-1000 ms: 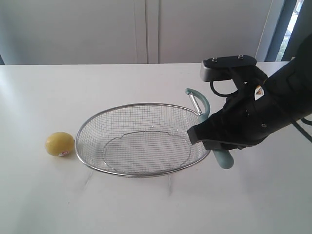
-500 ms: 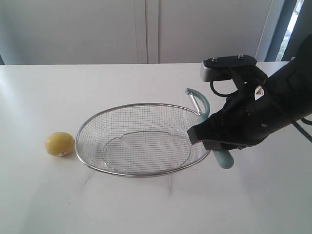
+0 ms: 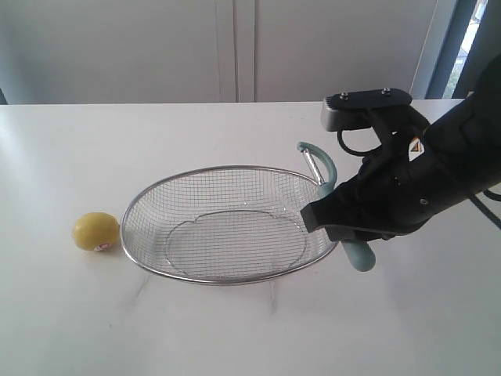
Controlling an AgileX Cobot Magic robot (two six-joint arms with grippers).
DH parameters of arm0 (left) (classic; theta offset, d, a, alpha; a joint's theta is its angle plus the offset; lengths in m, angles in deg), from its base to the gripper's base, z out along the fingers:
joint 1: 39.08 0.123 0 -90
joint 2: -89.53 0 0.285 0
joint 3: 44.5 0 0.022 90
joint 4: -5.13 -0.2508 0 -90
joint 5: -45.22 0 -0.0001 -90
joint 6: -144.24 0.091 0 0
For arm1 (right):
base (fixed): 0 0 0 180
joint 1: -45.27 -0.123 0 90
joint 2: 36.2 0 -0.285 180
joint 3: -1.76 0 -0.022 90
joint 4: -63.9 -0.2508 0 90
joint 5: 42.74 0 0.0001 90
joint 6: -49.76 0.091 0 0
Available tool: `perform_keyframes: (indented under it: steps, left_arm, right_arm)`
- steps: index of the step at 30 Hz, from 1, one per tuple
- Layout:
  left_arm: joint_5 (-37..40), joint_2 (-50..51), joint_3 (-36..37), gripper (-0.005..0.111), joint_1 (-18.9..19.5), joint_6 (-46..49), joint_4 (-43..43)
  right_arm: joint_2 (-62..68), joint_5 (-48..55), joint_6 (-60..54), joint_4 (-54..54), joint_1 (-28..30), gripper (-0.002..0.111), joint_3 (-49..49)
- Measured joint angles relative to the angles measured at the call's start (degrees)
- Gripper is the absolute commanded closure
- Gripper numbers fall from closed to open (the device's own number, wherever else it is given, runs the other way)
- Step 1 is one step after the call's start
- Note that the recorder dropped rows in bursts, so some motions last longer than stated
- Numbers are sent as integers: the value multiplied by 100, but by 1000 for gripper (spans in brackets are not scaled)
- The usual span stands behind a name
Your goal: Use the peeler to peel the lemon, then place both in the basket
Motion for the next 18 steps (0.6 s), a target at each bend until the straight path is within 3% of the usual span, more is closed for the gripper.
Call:
perform_keyframes:
  steps: [8,18]
  left_arm:
    - [876,1321,-758,107,0,366,0]
    - [1126,2881,-1260,107,0,425,0]
  right_arm:
    - [0,0,-52,0,0,108,0]
    - [0,0,-57,0,0,108,0]
